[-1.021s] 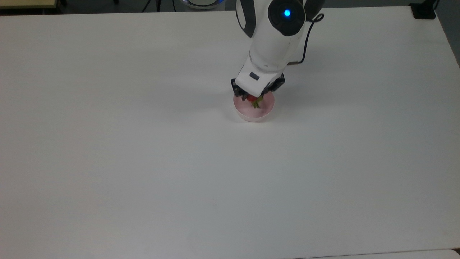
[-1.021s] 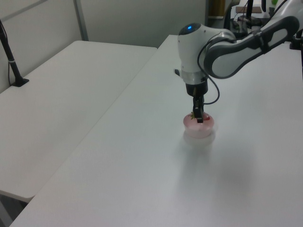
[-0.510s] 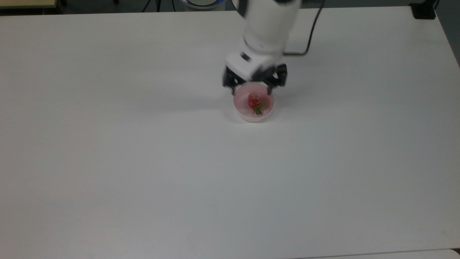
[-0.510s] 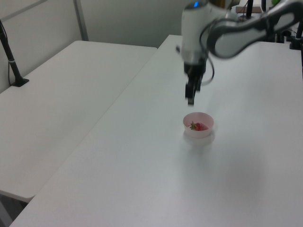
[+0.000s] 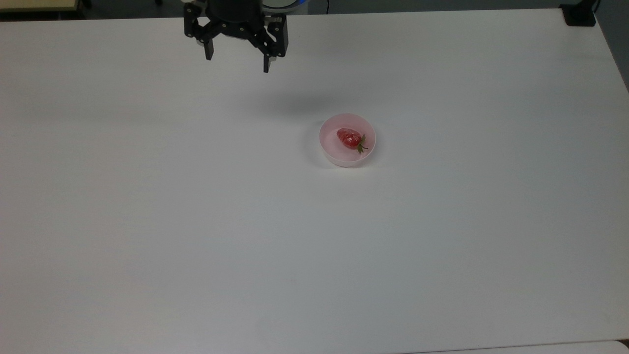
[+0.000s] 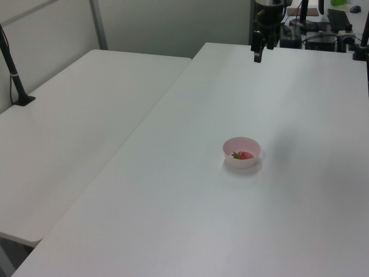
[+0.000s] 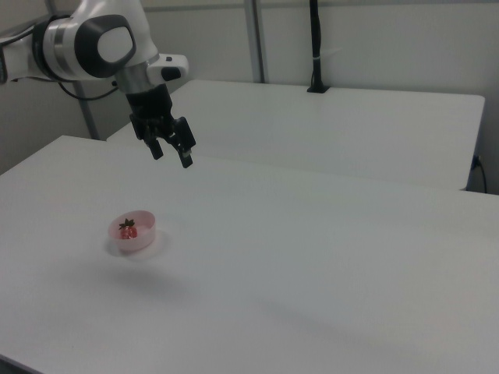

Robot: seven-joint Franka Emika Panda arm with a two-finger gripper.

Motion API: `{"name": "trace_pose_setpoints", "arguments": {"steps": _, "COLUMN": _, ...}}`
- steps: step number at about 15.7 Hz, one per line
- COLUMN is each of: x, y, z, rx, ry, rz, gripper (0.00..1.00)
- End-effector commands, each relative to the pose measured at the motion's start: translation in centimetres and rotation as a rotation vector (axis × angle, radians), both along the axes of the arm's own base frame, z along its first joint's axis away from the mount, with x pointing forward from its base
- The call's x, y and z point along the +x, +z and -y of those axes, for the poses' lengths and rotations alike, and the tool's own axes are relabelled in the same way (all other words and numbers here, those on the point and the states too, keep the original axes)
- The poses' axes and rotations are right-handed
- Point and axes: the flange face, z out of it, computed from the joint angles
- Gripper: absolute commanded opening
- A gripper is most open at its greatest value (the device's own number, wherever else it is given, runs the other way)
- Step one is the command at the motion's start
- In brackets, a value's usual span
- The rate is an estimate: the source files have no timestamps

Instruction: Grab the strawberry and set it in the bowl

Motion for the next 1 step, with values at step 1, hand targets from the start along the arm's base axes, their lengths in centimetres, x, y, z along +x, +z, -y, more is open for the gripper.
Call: {"name": "trace_pose_setpoints", "arguments": {"steps": 1, "x": -0.56, "y": -0.74, "z": -0.59, "rx": -0.005, "ry": 0.023, "rz": -0.036, "gripper": 1.0}}
